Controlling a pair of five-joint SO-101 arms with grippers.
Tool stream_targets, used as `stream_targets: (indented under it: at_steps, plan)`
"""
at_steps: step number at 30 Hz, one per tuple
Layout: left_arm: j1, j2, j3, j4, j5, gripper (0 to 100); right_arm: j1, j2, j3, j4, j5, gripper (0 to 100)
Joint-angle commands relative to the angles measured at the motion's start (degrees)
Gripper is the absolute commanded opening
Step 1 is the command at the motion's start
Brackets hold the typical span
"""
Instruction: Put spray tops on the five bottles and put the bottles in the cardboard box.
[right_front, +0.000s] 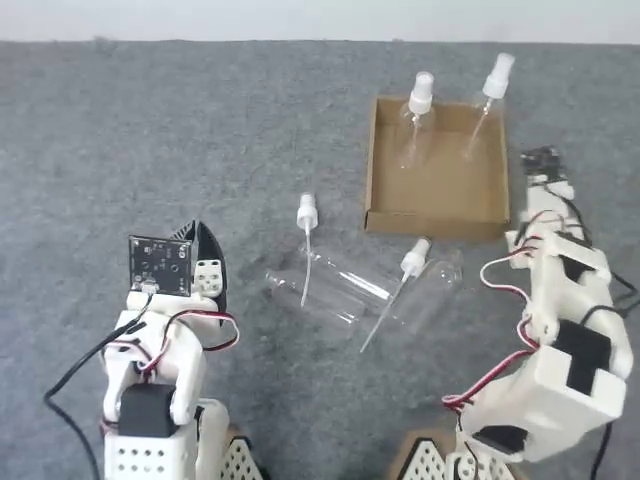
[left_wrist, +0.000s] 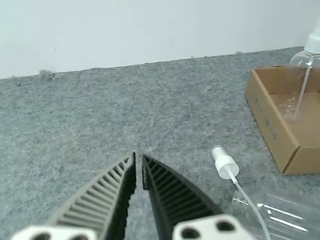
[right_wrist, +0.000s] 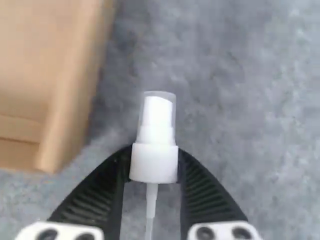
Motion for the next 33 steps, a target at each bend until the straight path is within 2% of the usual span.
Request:
stream_targets:
  at_steps: [1,9,14,18,23,28,33]
  plan:
    - [2.2,-0.4,-0.3,-1.5,0.5,1,7.2,-1.1,-2.5,6.7,1.1,5.2]
    - [3.1,-0.7,0.4,-1.6,0.4,1,8.9,-18.4,-2.5,26.8,0.2,5.1]
    - [3.0,-0.7,0.4,-1.6,0.4,1,5.1,-35.8,-2.6,39.3,-3.8,5.1]
    - [3.0,-0.7,0.4,-1.6,0.4,1,-5.0,-48.6,-2.8,47.7,-7.8,5.1]
    - [3.0,-0.7,0.4,-1.6,0.4,1,-24.7,-55.9,-4.8,53.1,-17.3,5.1]
    - [3.0,-0.7,0.4,-1.6,0.3,1,-42.3,-47.7,-13.0,53.5,-26.9,5.1]
    - [3.0,-0.7,0.4,-1.6,0.3,1,-51.5,-31.8,-25.2,49.5,-31.7,5.1]
